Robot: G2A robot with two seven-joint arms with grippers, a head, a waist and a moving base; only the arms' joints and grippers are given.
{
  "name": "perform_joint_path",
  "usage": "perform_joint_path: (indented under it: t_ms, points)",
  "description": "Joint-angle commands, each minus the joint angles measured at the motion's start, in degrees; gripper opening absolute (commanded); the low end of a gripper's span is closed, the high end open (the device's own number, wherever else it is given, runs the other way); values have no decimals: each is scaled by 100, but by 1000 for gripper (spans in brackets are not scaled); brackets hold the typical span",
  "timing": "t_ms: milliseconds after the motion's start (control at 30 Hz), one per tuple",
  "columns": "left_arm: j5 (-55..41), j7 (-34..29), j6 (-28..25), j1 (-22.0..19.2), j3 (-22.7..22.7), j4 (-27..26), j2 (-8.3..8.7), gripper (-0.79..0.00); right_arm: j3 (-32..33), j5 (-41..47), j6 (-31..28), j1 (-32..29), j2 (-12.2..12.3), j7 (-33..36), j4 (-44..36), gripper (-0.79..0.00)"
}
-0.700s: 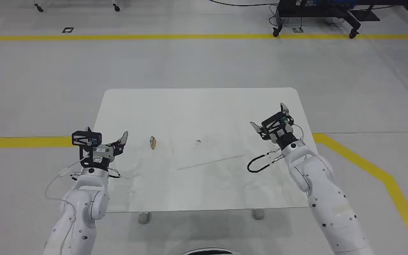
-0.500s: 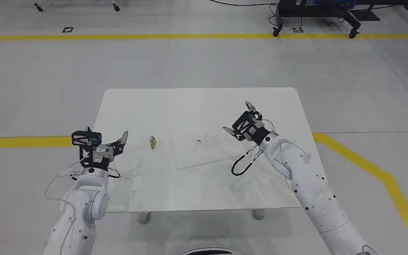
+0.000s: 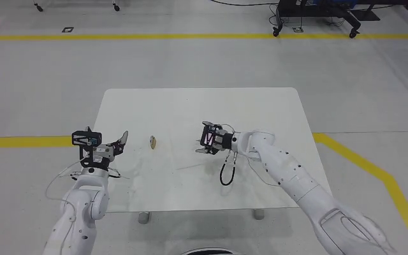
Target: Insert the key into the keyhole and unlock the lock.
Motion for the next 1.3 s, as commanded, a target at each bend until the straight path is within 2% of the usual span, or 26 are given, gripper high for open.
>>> perform_joint_path:
  t_ms: [0, 67, 233, 300, 367, 433, 467, 500, 667, 933, 1100, 1267]
  points:
    - [0, 0, 0, 0, 0, 0, 0, 0, -167, -54, 61, 182, -75, -40, 288, -453]
    - [0, 0, 0, 0, 0, 0, 0, 0, -317, -42, 46, 324, -158, -85, 524, -499]
    - [0, 0, 0, 0, 0, 0, 0, 0, -613, -68, -42, 596, -328, -204, 993, -539]
    - [0, 0, 0, 0, 0, 0, 0, 0, -690, -67, -50, 669, -382, -274, 1154, -576]
    - [0, 0, 0, 0, 0, 0, 0, 0, -754, -77, -57, 738, -430, -320, 1308, -646]
    - [0, 0, 0, 0, 0, 0, 0, 0, -808, -121, -8, 803, -471, -315, 1434, -662]
    - [0, 0, 0, 0, 0, 0, 0, 0, -831, -118, -8, 836, -495, -352, 1493, -696]
    - [0, 0, 0, 0, 0, 0, 0, 0, -842, -140, -16, 866, -505, -387, 1533, -785]
    - [0, 0, 0, 0, 0, 0, 0, 0, -802, -256, -35, 922, -483, -676, 1536, -785]
    - [0, 0, 0, 0, 0, 0, 0, 0, -220, -409, 168, 598, -161, -1260, 909, -785]
    - [0, 0, 0, 0, 0, 0, 0, 0, 815, 72, 250, 38, 195, -1494, 109, -785]
    - [0, 0, 0, 0, 0, 0, 0, 0, 2091, 843, -274, -773, 558, -1496, -674, -785]
